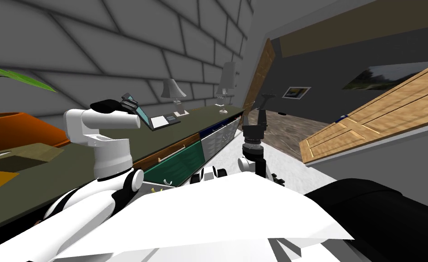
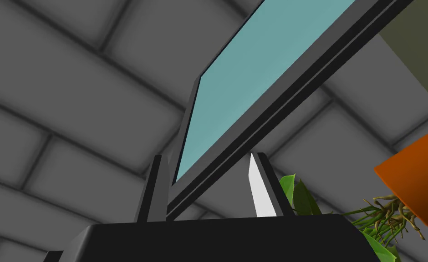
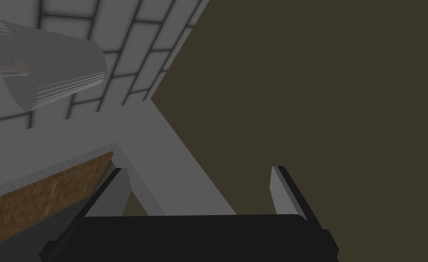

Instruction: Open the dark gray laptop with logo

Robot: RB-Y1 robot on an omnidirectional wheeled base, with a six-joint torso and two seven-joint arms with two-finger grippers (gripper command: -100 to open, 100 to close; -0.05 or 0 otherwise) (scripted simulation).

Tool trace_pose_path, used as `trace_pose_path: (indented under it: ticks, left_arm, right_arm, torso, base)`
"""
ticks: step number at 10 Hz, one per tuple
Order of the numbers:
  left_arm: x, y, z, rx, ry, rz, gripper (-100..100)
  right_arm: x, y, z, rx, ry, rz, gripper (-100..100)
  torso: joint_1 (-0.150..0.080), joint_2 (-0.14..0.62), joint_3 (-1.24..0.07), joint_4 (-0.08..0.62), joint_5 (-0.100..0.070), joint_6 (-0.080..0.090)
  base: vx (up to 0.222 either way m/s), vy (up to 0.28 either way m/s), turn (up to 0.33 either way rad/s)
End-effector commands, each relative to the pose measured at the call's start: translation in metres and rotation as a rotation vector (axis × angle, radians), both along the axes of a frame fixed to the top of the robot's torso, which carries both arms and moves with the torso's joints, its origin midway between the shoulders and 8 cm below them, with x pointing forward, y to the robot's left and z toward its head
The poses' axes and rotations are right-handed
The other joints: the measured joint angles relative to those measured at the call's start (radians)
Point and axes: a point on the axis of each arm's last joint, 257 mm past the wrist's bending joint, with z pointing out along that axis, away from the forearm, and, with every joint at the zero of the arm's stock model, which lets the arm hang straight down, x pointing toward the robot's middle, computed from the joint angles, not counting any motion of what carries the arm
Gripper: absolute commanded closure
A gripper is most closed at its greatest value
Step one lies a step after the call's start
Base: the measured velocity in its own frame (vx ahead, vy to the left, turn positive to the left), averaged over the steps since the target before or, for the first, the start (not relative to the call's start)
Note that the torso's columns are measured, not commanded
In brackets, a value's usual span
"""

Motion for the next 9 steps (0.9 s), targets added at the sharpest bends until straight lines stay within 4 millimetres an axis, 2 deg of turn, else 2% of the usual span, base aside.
trace_pose_path:
  ticks: [1, 8, 9]
  left_arm:
    - [0.001, 0.001, -0.014, 0.105, 0.065, 0.011, 100]
    - [0.001, 0.002, -0.049, 0.35, 0.221, 0.026, 100]
    - [-0.003, 0.008, -0.032, 0.339, 0.187, 0.039, 100]
  right_arm:
    - [0.0, 0.0, 0.0, 0.0, 0.0, 0.0, 0]
    - [0.0, 0.0, 0.0, 0.0, 0.0, 0.0, 0]
    - [0.0, 0.0, 0.0, 0.0, 0.0, 0.0, 0]
  torso:
    - [0.0, -0.001, -0.001, -0.001, 0.001, 0.001]
    - [-0.003, -0.011, -0.007, -0.011, 0.005, 0.008]
    - [-0.001, -0.012, -0.007, -0.011, 0.006, 0.007]
  base:
    - [0.026, -0.058, -0.028]
    - [0.03, -0.043, -0.029]
    - [0.0, -0.017, 0.011]
